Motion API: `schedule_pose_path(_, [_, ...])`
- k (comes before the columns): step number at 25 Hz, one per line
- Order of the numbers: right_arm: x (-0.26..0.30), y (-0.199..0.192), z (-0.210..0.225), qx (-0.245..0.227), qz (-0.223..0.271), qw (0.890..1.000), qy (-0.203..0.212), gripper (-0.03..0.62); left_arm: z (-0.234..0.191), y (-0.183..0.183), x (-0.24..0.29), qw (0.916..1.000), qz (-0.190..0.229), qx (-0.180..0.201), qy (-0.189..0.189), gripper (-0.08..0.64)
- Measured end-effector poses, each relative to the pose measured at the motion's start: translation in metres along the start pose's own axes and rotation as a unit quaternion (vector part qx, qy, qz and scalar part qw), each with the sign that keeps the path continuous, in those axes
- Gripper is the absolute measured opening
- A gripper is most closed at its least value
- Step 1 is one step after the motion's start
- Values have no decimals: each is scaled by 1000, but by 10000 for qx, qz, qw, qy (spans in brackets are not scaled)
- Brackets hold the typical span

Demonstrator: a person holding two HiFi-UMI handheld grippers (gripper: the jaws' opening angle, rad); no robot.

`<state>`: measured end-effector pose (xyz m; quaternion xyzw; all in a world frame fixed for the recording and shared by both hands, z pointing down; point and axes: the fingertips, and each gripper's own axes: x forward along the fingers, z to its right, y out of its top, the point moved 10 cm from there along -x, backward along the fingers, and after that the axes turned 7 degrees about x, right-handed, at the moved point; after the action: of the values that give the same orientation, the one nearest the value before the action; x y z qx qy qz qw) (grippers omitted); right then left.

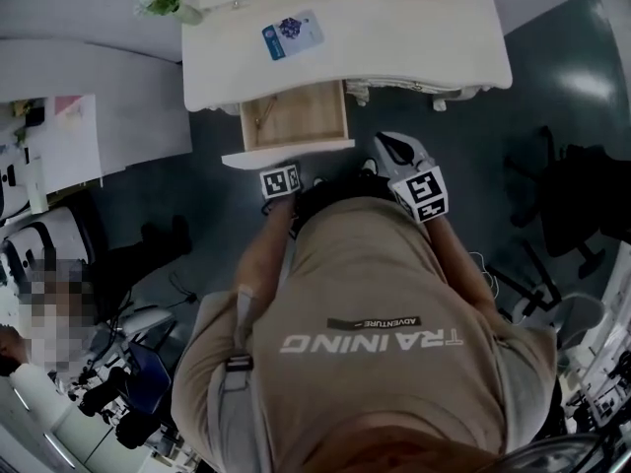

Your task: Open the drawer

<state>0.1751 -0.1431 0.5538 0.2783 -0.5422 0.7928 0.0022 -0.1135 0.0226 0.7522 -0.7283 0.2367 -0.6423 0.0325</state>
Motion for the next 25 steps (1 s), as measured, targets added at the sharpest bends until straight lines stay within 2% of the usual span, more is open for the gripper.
schedule_pose_path(5, [-2, 7, -33, -92, -162, 9998, 78, 3, 0, -15, -11, 9994, -90, 85, -309, 133])
schedule_pose_path(9, [2, 7, -85, -151, -254, 9994, 169, 3, -17, -28, -32, 9975, 56, 402, -585, 133])
schedule_pose_path(13, [-2, -1, -140, -285, -396, 9986, 193, 3, -26, -60, -62, 9930, 240, 623, -970, 132])
schedule_pose_path(16, [-2, -9, -174, -294, -438, 9985, 120, 3, -33, -81, -87, 9853, 489, 1001, -1295, 124])
schedule_pose_path(19, [-4, -23, -197, -244, -541, 9982, -51, 3, -35, -90, -111, 9759, 890, 1194, -1594, 108])
schedule_pose_path(22, [-10, -32, -216, -4, -514, 9979, -394, 3, -42, -95, -135, 9660, 1353, 1375, -1720, 37])
schedule_pose_path(25, [-27, -43, -229, 154, -594, 9962, -612, 3, -38, -102, -157, 9560, 1725, 1586, -1764, 8])
